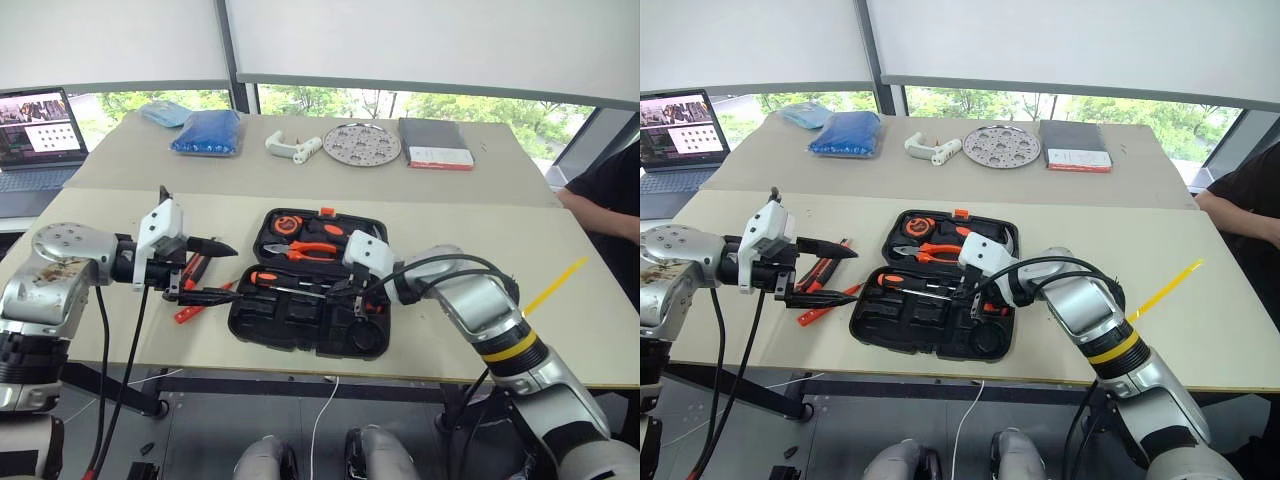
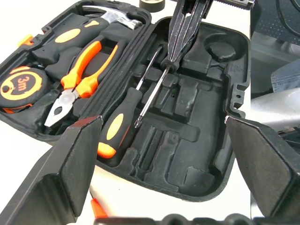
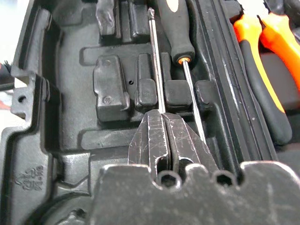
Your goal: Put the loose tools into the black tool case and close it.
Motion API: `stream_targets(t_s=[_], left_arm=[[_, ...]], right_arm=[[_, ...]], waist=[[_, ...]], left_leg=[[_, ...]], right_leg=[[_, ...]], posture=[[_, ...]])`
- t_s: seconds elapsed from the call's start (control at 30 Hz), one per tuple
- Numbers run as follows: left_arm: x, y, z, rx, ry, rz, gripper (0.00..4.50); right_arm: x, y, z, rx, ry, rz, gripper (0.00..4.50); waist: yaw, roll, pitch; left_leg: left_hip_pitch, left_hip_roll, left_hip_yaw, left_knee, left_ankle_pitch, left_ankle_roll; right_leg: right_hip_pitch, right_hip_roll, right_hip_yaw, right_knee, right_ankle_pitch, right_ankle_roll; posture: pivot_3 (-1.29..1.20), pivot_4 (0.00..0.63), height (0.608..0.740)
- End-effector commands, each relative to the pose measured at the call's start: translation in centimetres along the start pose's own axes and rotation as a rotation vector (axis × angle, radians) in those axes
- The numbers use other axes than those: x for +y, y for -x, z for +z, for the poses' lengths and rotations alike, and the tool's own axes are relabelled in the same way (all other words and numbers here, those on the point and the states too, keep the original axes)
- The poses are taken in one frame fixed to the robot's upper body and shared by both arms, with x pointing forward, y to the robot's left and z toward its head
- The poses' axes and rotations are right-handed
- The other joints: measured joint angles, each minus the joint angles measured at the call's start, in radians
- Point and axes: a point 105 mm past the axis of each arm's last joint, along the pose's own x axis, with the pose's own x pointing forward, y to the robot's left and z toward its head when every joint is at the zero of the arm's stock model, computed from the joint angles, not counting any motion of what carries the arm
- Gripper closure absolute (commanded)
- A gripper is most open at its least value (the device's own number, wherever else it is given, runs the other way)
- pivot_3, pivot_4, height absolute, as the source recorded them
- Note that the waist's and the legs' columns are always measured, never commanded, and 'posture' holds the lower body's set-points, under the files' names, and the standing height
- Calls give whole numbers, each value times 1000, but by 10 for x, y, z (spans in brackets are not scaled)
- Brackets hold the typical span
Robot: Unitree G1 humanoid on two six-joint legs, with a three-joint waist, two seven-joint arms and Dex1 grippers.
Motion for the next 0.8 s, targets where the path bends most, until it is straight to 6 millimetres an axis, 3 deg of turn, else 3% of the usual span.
stream_targets(t_s=[0.03,0.23,0.37,0.53,0.63,0.67,0.8], left_arm=[[2,2,8,-17,-33,25,0],[0,12,-2,-35,52,145,0],[-6,35,-18,-51,161,327,0],[-48,96,-78,91,318,592,0],[-63,121,-95,143,376,666,0],[-66,126,-98,155,392,683,0],[-67,128,-96,155,392,677,0]], right_arm=[[3,-1,-9,-3,-60,0,4458],[7,46,59,-382,-82,37,4458],[21,77,68,-435,-69,87,3369],[30,112,73,-512,-69,127,1683],[38,123,75,-531,-65,181,588],[39,125,75,-533,-66,189,231],[40,127,73,-524,-68,194,52]], waist=[[0,0,0],[-2,0,0],[-2,0,0],[-16,0,0],[-2,-1,1],[4,-1,1],[27,0,1]], left_leg=[[0,0,0,0,0,0],[-5,0,-1,0,0,0],[-5,0,-1,-2,0,0],[-2,0,-1,-8,0,0],[-1,0,-2,-8,-1,-1],[-1,2,-2,-8,-5,-9],[1,1,-8,-8,-5,-14]], right_leg=[[0,0,0,0,0,0],[-4,0,1,0,0,-1],[-5,0,1,-1,1,-1],[-4,-4,2,-4,0,-1],[-3,-4,1,-4,-1,-2],[-3,-4,0,-4,-1,-3],[-4,-11,-2,-4,-1,-5]], posture=[[0,150,718],[0,150,718],[0,150,718],[0,150,718],[0,150,718],[0,150,718],[0,150,718]])
